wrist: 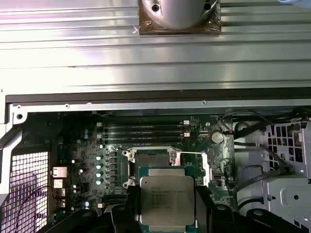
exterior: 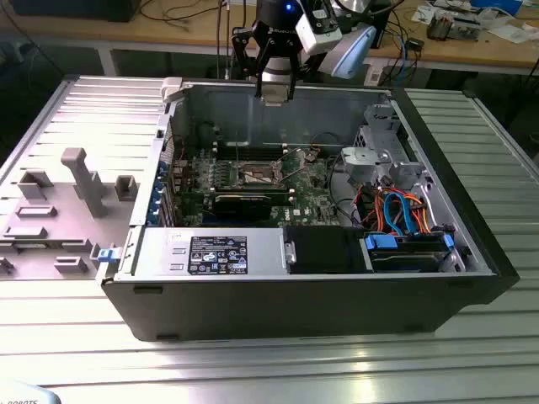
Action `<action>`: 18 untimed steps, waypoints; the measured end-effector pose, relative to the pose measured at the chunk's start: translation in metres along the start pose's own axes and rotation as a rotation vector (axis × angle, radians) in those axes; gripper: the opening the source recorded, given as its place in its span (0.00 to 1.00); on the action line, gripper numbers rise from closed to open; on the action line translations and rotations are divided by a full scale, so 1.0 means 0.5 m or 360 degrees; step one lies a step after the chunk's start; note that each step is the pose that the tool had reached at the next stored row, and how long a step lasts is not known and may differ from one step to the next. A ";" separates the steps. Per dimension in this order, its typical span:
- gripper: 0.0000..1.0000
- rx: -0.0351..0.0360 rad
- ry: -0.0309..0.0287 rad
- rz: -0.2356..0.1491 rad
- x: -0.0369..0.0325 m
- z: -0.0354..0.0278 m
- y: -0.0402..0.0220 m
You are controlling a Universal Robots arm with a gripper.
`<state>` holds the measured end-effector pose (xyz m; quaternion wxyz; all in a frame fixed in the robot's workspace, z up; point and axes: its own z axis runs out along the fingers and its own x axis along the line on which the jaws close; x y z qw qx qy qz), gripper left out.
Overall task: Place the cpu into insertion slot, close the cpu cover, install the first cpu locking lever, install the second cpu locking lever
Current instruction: 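Place the cpu into insertion slot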
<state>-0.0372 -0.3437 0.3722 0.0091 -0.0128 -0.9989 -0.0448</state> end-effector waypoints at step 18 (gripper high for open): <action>0.54 -0.0002 -0.00072 0.0081 0.029 0.002 -0.001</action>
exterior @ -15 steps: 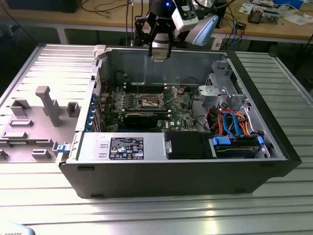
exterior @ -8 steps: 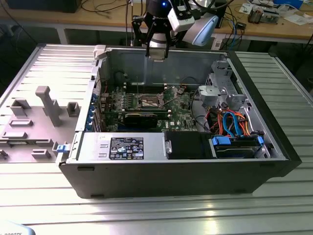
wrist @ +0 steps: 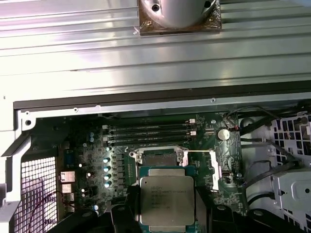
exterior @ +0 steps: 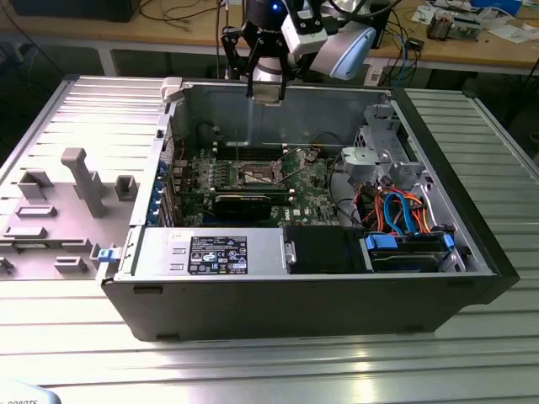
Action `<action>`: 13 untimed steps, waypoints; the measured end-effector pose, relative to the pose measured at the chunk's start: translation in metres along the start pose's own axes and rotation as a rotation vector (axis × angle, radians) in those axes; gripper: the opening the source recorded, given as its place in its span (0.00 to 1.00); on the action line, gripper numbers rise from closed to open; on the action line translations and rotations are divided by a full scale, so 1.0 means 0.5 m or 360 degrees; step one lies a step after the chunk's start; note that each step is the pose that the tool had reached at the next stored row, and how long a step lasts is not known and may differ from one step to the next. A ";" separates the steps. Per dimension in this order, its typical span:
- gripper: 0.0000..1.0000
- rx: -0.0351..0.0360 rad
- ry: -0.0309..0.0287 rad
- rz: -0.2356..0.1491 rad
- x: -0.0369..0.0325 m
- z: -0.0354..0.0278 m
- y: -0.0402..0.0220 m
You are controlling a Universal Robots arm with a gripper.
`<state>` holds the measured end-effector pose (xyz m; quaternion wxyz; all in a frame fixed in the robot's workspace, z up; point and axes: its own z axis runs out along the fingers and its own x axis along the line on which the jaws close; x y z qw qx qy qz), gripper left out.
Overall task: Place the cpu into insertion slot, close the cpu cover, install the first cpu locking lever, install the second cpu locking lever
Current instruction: 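Place the cpu into insertion slot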
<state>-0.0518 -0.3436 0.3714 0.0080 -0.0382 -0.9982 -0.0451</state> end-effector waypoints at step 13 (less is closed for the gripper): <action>0.54 -0.0001 -0.00047 0.0053 0.004 0.001 0.000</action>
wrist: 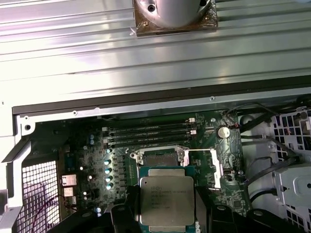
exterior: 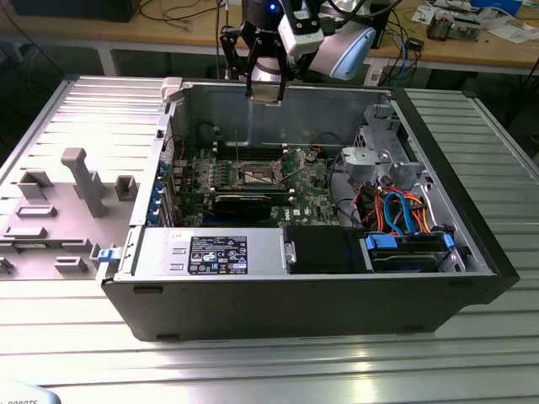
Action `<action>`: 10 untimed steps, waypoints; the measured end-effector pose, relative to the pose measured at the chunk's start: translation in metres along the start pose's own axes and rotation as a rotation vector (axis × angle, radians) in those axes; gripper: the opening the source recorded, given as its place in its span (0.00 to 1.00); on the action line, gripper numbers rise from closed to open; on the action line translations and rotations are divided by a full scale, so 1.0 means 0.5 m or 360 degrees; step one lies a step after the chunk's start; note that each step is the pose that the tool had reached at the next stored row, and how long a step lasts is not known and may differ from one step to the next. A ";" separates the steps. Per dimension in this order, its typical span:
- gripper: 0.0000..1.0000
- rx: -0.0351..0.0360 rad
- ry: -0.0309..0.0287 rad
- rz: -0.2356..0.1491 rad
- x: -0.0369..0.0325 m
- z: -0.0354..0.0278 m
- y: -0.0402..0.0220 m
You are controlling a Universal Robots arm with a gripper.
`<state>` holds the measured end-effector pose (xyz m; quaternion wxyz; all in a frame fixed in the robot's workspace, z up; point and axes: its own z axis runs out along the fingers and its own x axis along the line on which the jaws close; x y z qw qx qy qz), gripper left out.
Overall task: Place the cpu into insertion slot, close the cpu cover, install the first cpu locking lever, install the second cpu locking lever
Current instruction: 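Place the cpu into insertion slot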
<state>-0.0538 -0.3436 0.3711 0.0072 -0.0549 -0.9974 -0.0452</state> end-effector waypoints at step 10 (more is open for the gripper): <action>0.54 -0.0001 -0.00046 0.0052 0.001 0.000 0.000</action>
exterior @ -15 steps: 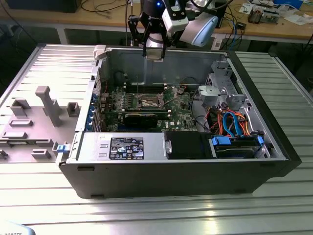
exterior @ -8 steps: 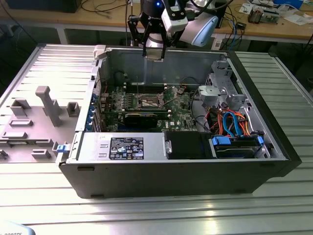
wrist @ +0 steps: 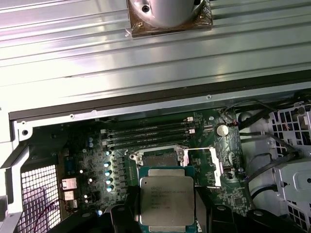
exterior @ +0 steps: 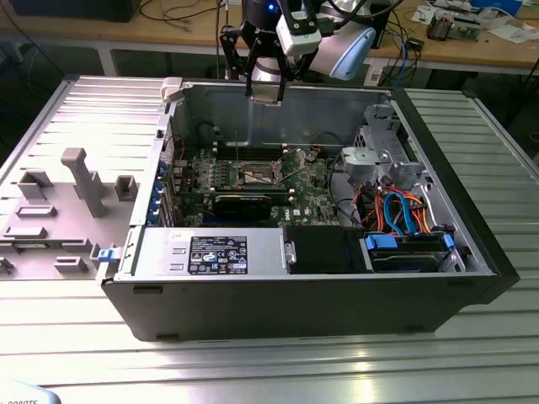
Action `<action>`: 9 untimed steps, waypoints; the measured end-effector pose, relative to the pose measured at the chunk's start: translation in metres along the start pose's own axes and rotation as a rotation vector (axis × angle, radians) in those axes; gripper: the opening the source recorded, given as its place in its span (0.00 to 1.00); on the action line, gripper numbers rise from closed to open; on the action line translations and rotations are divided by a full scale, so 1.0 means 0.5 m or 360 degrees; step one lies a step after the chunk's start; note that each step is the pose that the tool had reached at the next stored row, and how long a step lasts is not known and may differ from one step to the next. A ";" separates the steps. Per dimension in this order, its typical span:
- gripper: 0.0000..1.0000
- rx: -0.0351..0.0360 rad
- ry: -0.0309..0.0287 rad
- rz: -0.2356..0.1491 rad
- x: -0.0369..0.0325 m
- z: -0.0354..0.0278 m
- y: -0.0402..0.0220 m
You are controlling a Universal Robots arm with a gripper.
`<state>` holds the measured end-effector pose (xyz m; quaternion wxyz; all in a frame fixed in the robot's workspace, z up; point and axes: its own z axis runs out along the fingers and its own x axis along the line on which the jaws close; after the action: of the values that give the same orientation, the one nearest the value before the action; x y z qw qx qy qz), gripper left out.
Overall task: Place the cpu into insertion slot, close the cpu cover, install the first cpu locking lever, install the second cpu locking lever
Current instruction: 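Place the cpu into insertion slot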
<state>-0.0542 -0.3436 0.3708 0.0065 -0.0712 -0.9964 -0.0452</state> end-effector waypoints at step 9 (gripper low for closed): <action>0.54 0.0000 -0.00005 0.0005 0.000 0.000 0.000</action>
<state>-0.0542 -0.3436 0.3708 0.0064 -0.0727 -0.9963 -0.0451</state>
